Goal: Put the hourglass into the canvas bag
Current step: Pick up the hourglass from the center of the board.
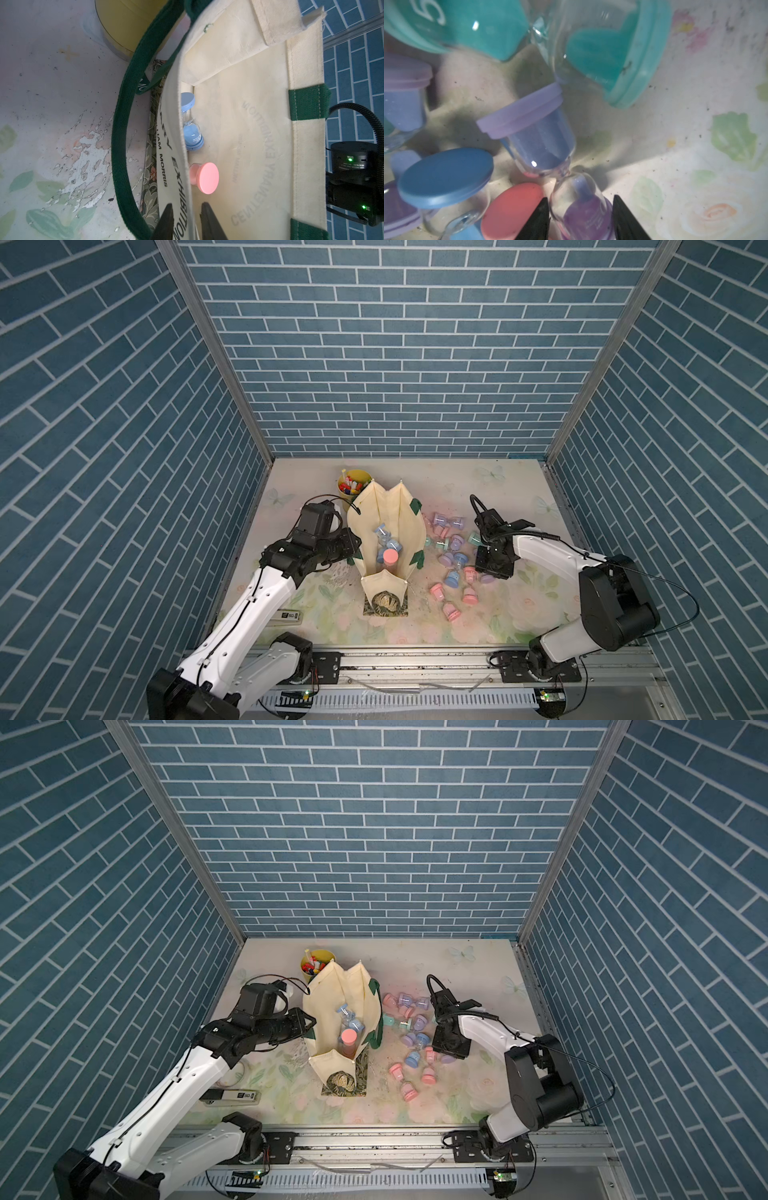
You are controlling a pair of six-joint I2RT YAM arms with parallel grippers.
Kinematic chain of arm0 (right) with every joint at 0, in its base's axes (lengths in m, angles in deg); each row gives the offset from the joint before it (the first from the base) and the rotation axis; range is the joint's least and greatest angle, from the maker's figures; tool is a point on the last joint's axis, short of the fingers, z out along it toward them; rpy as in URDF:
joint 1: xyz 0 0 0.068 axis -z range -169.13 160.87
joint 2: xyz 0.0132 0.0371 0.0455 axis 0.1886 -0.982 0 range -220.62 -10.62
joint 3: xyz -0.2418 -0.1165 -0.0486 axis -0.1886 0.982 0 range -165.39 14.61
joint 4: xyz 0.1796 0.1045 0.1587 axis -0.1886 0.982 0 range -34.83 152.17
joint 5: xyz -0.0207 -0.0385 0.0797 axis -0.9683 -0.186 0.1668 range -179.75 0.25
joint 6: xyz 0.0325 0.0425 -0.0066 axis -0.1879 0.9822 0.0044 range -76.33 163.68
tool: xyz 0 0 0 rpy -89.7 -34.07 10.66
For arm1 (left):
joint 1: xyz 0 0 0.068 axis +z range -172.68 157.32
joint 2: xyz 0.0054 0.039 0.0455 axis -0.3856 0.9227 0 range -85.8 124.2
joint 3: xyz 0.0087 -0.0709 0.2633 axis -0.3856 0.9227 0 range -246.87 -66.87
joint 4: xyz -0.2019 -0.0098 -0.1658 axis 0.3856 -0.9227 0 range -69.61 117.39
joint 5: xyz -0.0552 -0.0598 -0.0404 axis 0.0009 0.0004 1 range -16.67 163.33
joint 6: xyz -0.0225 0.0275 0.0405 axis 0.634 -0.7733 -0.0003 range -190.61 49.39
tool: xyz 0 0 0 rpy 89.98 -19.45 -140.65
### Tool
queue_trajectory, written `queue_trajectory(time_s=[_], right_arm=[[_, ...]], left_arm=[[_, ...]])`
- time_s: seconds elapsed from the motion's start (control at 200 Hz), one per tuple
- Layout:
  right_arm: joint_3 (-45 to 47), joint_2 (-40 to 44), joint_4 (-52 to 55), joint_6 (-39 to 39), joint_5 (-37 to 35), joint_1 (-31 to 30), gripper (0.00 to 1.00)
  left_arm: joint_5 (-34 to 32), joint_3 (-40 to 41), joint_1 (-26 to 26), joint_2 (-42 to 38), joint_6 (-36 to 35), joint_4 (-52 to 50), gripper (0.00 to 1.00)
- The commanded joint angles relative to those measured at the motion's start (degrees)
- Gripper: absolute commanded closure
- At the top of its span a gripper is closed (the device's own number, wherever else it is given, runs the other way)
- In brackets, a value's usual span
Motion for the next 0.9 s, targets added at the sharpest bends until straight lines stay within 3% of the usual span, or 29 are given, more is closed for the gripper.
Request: queue_trajectory(time_s=[0.0, 0.265, 0.895], right_arm=[[0.14, -1.5, -0.54, -0.07, 1.01, 0.71, 0.52], [-0.13, -5.76, -1.76, -0.63, 3.17, 1.68, 0.54], [1.88, -4.75, -4.39, -1.17, 4.33, 2.07, 0.74]], left_arm=[[0.02, 0.68, 0.29, -0.67, 0.18, 0.12, 0.74], [0.27, 0.82, 0.33, -0.3, 0.37, 0.6, 0.73], [0.06, 2.09, 0.34, -0.9, 1.34, 1.05, 0.69]])
